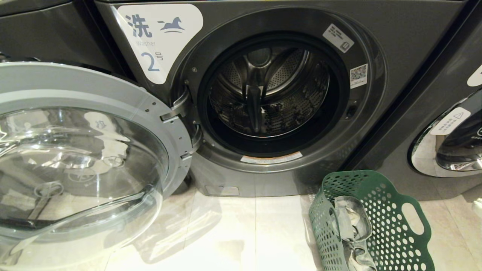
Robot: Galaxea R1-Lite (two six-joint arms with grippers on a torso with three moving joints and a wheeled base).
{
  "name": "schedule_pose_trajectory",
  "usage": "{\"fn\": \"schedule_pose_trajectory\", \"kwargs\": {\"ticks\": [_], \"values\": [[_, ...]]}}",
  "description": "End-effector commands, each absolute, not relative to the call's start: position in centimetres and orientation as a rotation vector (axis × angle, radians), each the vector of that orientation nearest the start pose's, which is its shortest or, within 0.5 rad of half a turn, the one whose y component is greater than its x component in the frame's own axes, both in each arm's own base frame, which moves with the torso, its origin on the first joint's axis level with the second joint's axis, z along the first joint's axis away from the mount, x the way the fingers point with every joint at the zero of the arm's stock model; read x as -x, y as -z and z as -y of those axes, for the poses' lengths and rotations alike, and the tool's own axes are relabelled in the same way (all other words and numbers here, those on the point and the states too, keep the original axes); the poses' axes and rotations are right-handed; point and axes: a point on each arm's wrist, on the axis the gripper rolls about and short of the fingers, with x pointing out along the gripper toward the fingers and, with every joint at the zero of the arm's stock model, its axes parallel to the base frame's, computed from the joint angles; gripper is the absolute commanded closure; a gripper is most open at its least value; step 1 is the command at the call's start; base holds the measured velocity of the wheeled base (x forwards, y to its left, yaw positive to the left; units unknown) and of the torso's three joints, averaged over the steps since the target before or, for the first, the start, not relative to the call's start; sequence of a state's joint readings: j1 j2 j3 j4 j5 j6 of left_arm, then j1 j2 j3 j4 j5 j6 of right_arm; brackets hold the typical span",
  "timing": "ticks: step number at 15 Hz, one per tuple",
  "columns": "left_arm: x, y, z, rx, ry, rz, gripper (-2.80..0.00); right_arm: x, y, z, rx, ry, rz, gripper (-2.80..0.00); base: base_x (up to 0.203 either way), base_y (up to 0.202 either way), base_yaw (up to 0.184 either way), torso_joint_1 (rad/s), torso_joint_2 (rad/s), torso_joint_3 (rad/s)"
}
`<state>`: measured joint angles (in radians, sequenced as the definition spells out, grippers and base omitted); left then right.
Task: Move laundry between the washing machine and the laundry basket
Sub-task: Close the washing machine door with the left hand
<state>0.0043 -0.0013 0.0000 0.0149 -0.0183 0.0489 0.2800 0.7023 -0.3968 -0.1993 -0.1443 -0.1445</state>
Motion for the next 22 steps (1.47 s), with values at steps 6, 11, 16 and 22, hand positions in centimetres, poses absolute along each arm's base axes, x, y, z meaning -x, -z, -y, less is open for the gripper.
{"fn": "schedule_pose_trajectory", "kwargs": {"ticks": [6, 11, 16, 22], "values": [[2.3, -7.3, 0.1, -0.049, 0.014, -0.013, 0.00, -5.1, -20.0, -1.1, 0.166, -0.137, -0.069, 0.00, 0.000, 0.000, 0.000, 0.001, 0.00, 0.031], [2.3, -7.3, 0.1, -0.044, 0.014, -0.013, 0.00, -4.5, -18.8, -1.0, 0.169, -0.145, -0.080, 0.00, 0.000, 0.000, 0.000, 0.002, 0.00, 0.198], [2.3, -7.3, 0.1, -0.046, 0.014, -0.013, 0.00, -2.6, -14.4, -0.4, 0.182, -0.142, -0.124, 0.00, 0.000, 0.000, 0.000, 0.003, 0.00, 0.205], [2.3, -7.4, 0.1, -0.045, 0.014, -0.012, 0.00, 0.0, -9.9, 0.4, 0.183, -0.130, -0.153, 0.00, 0.000, 0.000, 0.000, 0.000, 0.00, 0.204]]}}
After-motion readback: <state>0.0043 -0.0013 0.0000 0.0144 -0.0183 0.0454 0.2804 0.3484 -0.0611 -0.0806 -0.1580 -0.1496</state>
